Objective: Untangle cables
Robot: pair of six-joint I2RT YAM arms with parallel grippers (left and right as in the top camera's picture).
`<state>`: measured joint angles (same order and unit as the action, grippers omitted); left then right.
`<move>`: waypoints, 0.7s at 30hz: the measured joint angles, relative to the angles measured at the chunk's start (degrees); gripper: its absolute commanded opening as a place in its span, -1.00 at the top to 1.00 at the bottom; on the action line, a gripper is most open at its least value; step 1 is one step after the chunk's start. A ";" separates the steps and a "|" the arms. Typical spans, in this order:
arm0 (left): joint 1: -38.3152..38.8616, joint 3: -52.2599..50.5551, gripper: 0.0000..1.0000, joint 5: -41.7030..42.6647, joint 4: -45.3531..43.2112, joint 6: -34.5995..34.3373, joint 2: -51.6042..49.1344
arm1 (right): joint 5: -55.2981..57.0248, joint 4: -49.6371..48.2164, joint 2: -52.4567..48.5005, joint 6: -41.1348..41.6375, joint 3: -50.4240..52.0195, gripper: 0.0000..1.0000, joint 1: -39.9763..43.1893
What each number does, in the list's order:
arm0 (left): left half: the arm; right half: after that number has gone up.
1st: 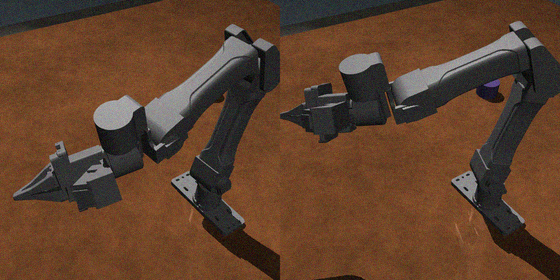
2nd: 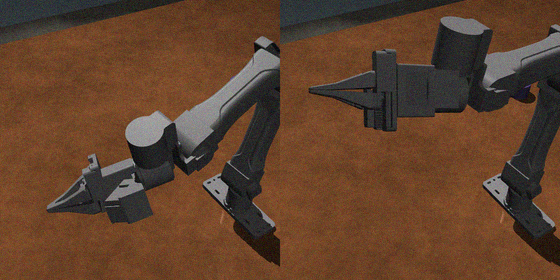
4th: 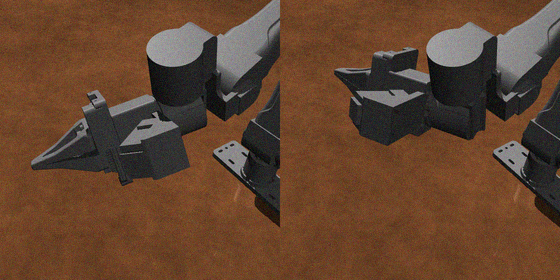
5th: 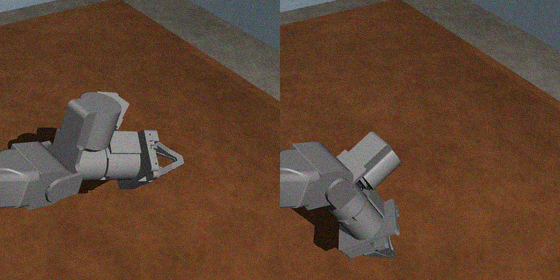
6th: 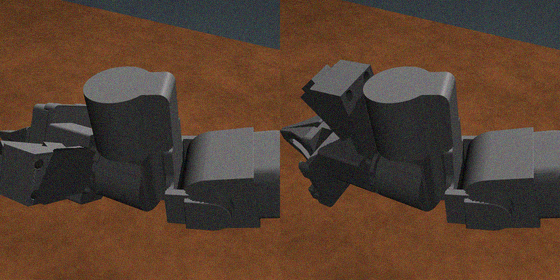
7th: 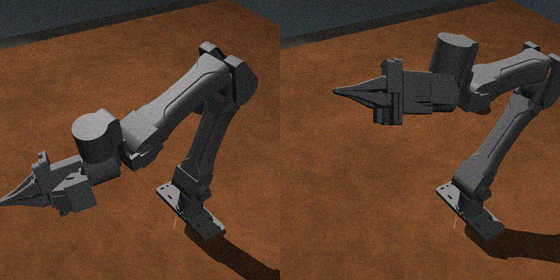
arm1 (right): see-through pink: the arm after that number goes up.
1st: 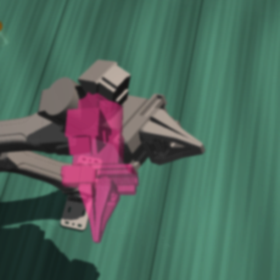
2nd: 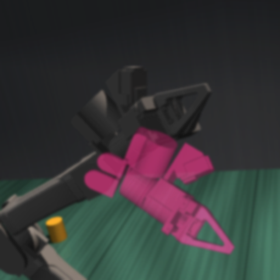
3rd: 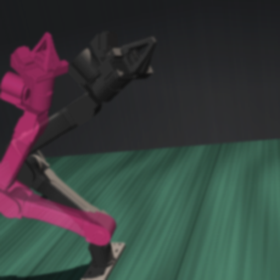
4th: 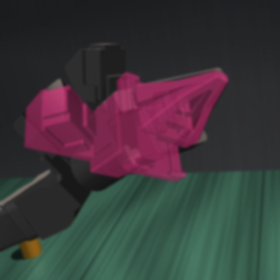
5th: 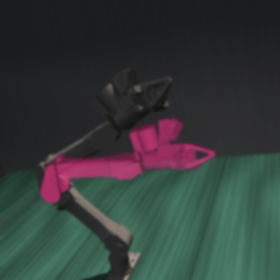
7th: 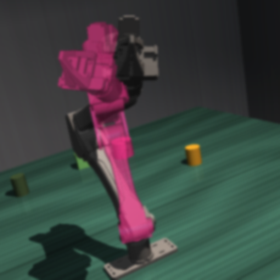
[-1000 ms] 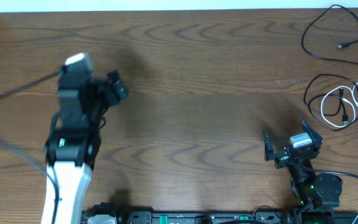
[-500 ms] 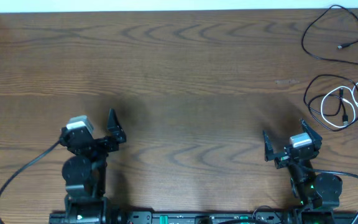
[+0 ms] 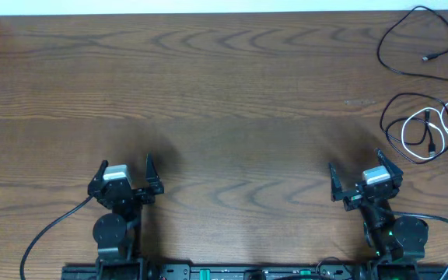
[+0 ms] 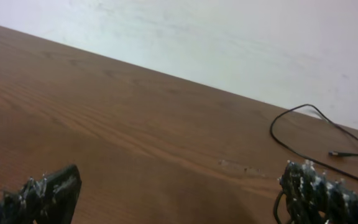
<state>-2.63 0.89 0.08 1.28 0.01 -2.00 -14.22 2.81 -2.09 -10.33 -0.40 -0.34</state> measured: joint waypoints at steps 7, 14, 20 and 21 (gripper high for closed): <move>0.00 0.22 -0.97 0.04 0.26 0.79 1.38 | 0.00 0.00 0.00 0.00 0.00 -0.99 0.00; 0.00 0.22 -0.97 0.04 0.26 1.33 1.38 | 0.00 0.00 0.00 0.00 0.00 -0.99 0.00; 0.00 0.22 -0.97 0.04 0.26 1.33 1.38 | 0.00 0.00 0.00 0.00 0.00 -0.99 0.00; 0.00 0.24 -0.97 0.04 0.26 1.33 1.38 | 0.00 0.00 0.00 0.00 0.00 -0.99 0.00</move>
<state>-2.63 1.13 0.12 1.54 1.34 -0.62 -14.22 2.81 -2.09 -10.33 -0.40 -0.34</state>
